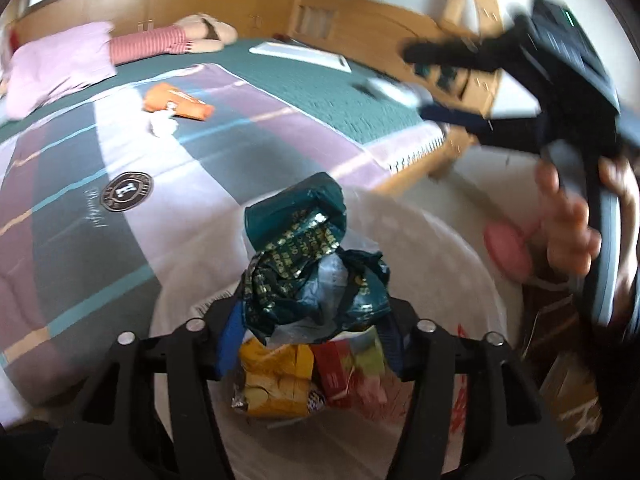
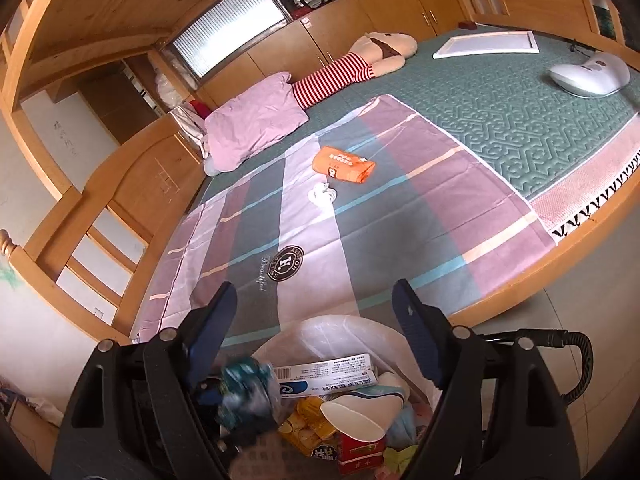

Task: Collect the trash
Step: 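Move both tools back over the bed toward the orange bag and tissue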

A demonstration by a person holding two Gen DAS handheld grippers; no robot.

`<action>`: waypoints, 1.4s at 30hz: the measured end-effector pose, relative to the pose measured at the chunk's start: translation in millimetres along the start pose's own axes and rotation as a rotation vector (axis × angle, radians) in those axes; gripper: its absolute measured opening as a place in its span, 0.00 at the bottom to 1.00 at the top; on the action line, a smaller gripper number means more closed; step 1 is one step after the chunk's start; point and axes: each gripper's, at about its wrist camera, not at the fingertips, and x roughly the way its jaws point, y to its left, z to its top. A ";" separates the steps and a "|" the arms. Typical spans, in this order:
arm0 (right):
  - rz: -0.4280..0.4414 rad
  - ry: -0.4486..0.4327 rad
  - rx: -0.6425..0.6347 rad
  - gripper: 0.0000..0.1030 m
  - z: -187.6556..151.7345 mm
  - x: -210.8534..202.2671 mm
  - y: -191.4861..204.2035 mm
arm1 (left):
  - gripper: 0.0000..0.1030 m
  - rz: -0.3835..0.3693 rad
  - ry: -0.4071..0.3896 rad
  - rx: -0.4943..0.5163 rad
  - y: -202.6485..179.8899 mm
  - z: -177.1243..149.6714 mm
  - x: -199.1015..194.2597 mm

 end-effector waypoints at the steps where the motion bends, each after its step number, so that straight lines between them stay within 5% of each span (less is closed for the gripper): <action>1: -0.001 0.003 0.003 0.77 -0.3 1.3 -0.9 | 0.66 0.001 0.010 0.008 -2.6 -1.0 2.1; 3: -0.002 0.009 0.011 0.77 -0.3 3.5 -2.5 | 0.79 0.007 0.009 0.006 -1.3 -3.0 1.7; 6: 0.003 0.015 0.020 0.79 -0.3 6.4 -3.0 | 0.84 0.014 -0.005 -0.012 2.2 -3.8 -1.1; 14: -0.008 0.031 0.010 0.80 0.4 13.5 -1.2 | 0.87 0.077 -0.069 -0.098 30.8 3.0 -11.2; 25: -0.091 0.119 -0.105 0.80 51.9 63.7 15.6 | 0.91 0.313 -0.094 -0.278 138.7 50.1 -13.3; 36: -0.167 0.263 -0.103 0.80 128.9 239.7 13.5 | 0.91 0.479 -0.018 -0.564 249.6 41.6 27.6; 42: -0.227 0.331 -0.129 0.80 133.7 345.1 26.5 | 0.91 0.641 -0.084 -0.544 251.3 47.4 17.1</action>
